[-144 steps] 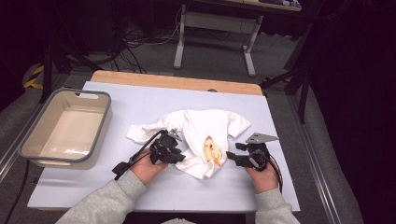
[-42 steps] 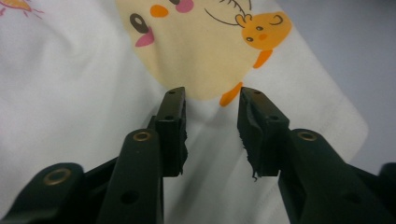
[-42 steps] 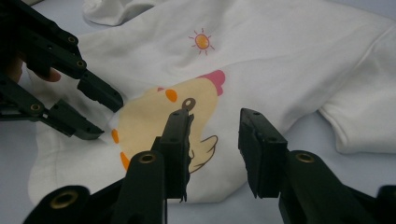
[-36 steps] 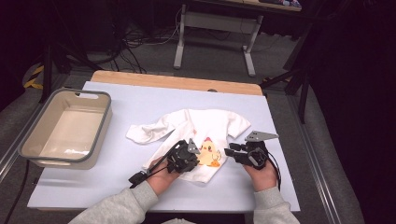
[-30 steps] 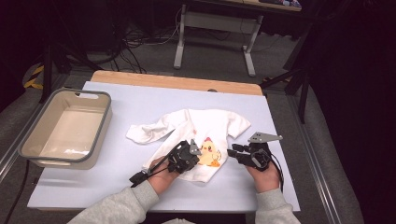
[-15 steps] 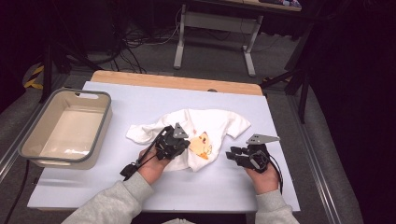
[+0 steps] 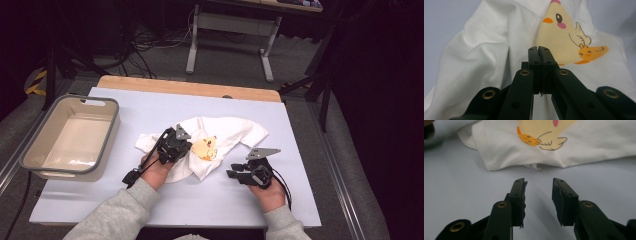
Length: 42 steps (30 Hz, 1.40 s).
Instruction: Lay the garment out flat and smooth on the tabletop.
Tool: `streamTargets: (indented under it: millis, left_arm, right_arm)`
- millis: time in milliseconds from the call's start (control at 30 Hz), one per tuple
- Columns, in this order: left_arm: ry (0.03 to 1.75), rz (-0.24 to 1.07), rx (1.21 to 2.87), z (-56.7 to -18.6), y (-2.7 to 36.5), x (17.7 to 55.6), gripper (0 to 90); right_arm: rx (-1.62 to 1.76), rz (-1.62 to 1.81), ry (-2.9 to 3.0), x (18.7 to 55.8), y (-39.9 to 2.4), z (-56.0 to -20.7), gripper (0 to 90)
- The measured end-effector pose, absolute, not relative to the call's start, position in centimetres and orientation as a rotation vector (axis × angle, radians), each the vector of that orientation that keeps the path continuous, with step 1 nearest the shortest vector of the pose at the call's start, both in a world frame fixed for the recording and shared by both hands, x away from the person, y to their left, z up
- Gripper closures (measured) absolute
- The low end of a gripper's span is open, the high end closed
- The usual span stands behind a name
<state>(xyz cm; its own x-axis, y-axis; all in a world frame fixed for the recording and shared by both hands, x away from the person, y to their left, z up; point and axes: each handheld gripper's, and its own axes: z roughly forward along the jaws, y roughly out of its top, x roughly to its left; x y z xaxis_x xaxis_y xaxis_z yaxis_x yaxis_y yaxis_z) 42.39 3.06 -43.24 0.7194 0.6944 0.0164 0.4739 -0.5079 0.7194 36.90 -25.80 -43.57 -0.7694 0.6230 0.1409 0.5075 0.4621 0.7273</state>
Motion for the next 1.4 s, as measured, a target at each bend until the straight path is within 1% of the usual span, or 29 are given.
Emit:
streamTargets:
  millis: [167, 233, 333, 500, 667, 933, 1000, 1200, 1300, 1400]
  left_arm:
    - [0.892, 0.353, 2.211, -43.5, 3.1, 42.5, 87.5]
    - [0.882, 0.331, 2.207, -43.3, 3.3, 42.5, 79.5]
    - [0.872, 0.306, 2.183, -43.0, 3.7, 42.1, 72.3]
    - [0.856, 0.302, 2.157, -42.3, 4.8, 41.1, 66.8]
    - [0.857, 0.289, 2.14, -42.2, 6.3, 40.3, 64.4]
    - [0.894, 0.257, 2.128, -42.5, 7.9, 39.5, 63.6]
    - [0.891, 0.259, 2.131, -42.5, 8.1, 39.3, 63.5]
    - [0.881, 0.262, 2.141, -42.5, 8.1, 39.1, 63.8]
    - [0.879, 0.251, 2.141, -42.5, 7.9, 39.0, 64.0]
    - [0.869, 0.244, 2.144, -42.5, 7.9, 39.0, 64.0]
  right_arm:
    - [0.936, 1.235, 2.58, 36.7, -24.2, -43.4, 65.3]
    - [0.91, 1.241, 2.593, 36.7, -23.6, -43.4, 65.4]
    - [0.87, 1.257, 2.614, 36.6, -22.6, -43.5, 65.4]
    - [0.803, 1.25, 2.664, 36.7, -20.7, -43.8, 64.7]
    - [0.754, 1.225, 2.704, 37.2, -18.8, -44.4, 62.2]
    - [0.702, 1.142, 2.722, 37.5, -17.2, -45.3, 60.6]
    - [0.679, 1.113, 2.708, 37.4, -17.0, -45.3, 63.7]
    - [0.656, 1.062, 2.653, 37.2, -16.8, -45.5, 80.6]
    - [0.711, 1.092, 2.666, 37.5, -17.2, -45.4, 82.9]
    - [0.731, 1.091, 2.683, 37.3, -17.9, -45.0, 83.3]
